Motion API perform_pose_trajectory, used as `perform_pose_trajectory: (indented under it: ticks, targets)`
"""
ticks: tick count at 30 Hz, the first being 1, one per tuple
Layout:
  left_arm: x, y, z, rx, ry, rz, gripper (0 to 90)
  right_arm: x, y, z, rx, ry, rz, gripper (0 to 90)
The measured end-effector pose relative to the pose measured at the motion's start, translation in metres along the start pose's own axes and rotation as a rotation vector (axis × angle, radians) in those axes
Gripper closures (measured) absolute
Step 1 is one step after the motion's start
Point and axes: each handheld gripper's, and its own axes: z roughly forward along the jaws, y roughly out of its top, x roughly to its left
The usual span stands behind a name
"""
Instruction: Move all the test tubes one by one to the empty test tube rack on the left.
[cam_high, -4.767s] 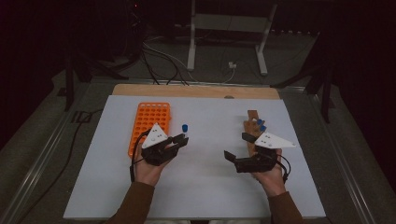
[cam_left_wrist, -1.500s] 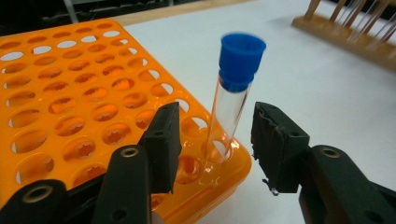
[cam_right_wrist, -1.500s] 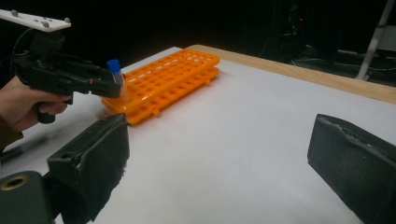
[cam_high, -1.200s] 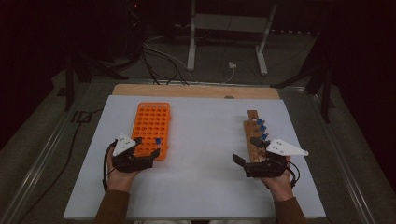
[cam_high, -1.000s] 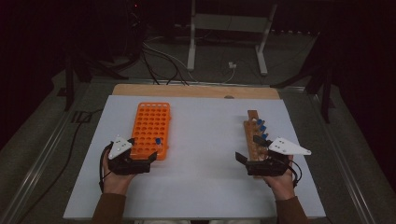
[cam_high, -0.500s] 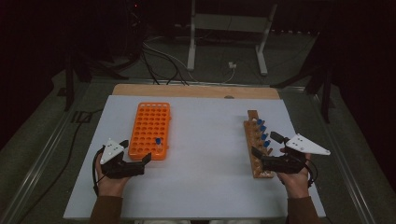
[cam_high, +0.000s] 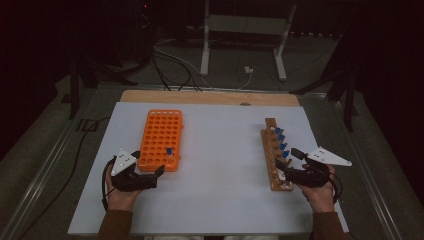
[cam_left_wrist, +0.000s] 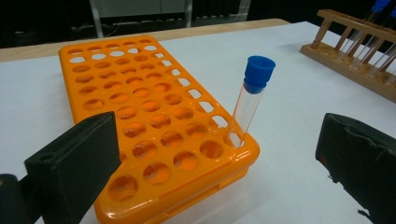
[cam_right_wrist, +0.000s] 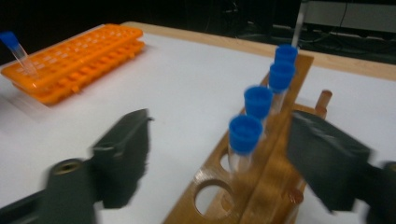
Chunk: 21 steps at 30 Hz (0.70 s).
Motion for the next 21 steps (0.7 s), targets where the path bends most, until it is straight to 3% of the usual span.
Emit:
perform_pose_trajectory:
  ticks: [5,13,21]
  targets:
    - [0.000,0.000,0.001,0.002,-0.001,0.002,0.7,-0.004,-0.006,0.002,-0.005,-0.003,-0.010,47.2]
    - [-0.002,0.000,0.001,0.004,0.001,0.007,0.7,-0.007,-0.013,0.012,0.038,-0.044,-0.042,69.1]
    - [-0.002,0.000,0.001,0.002,0.003,0.011,0.7,0.000,-0.013,0.017,0.039,-0.086,-0.097,76.8]
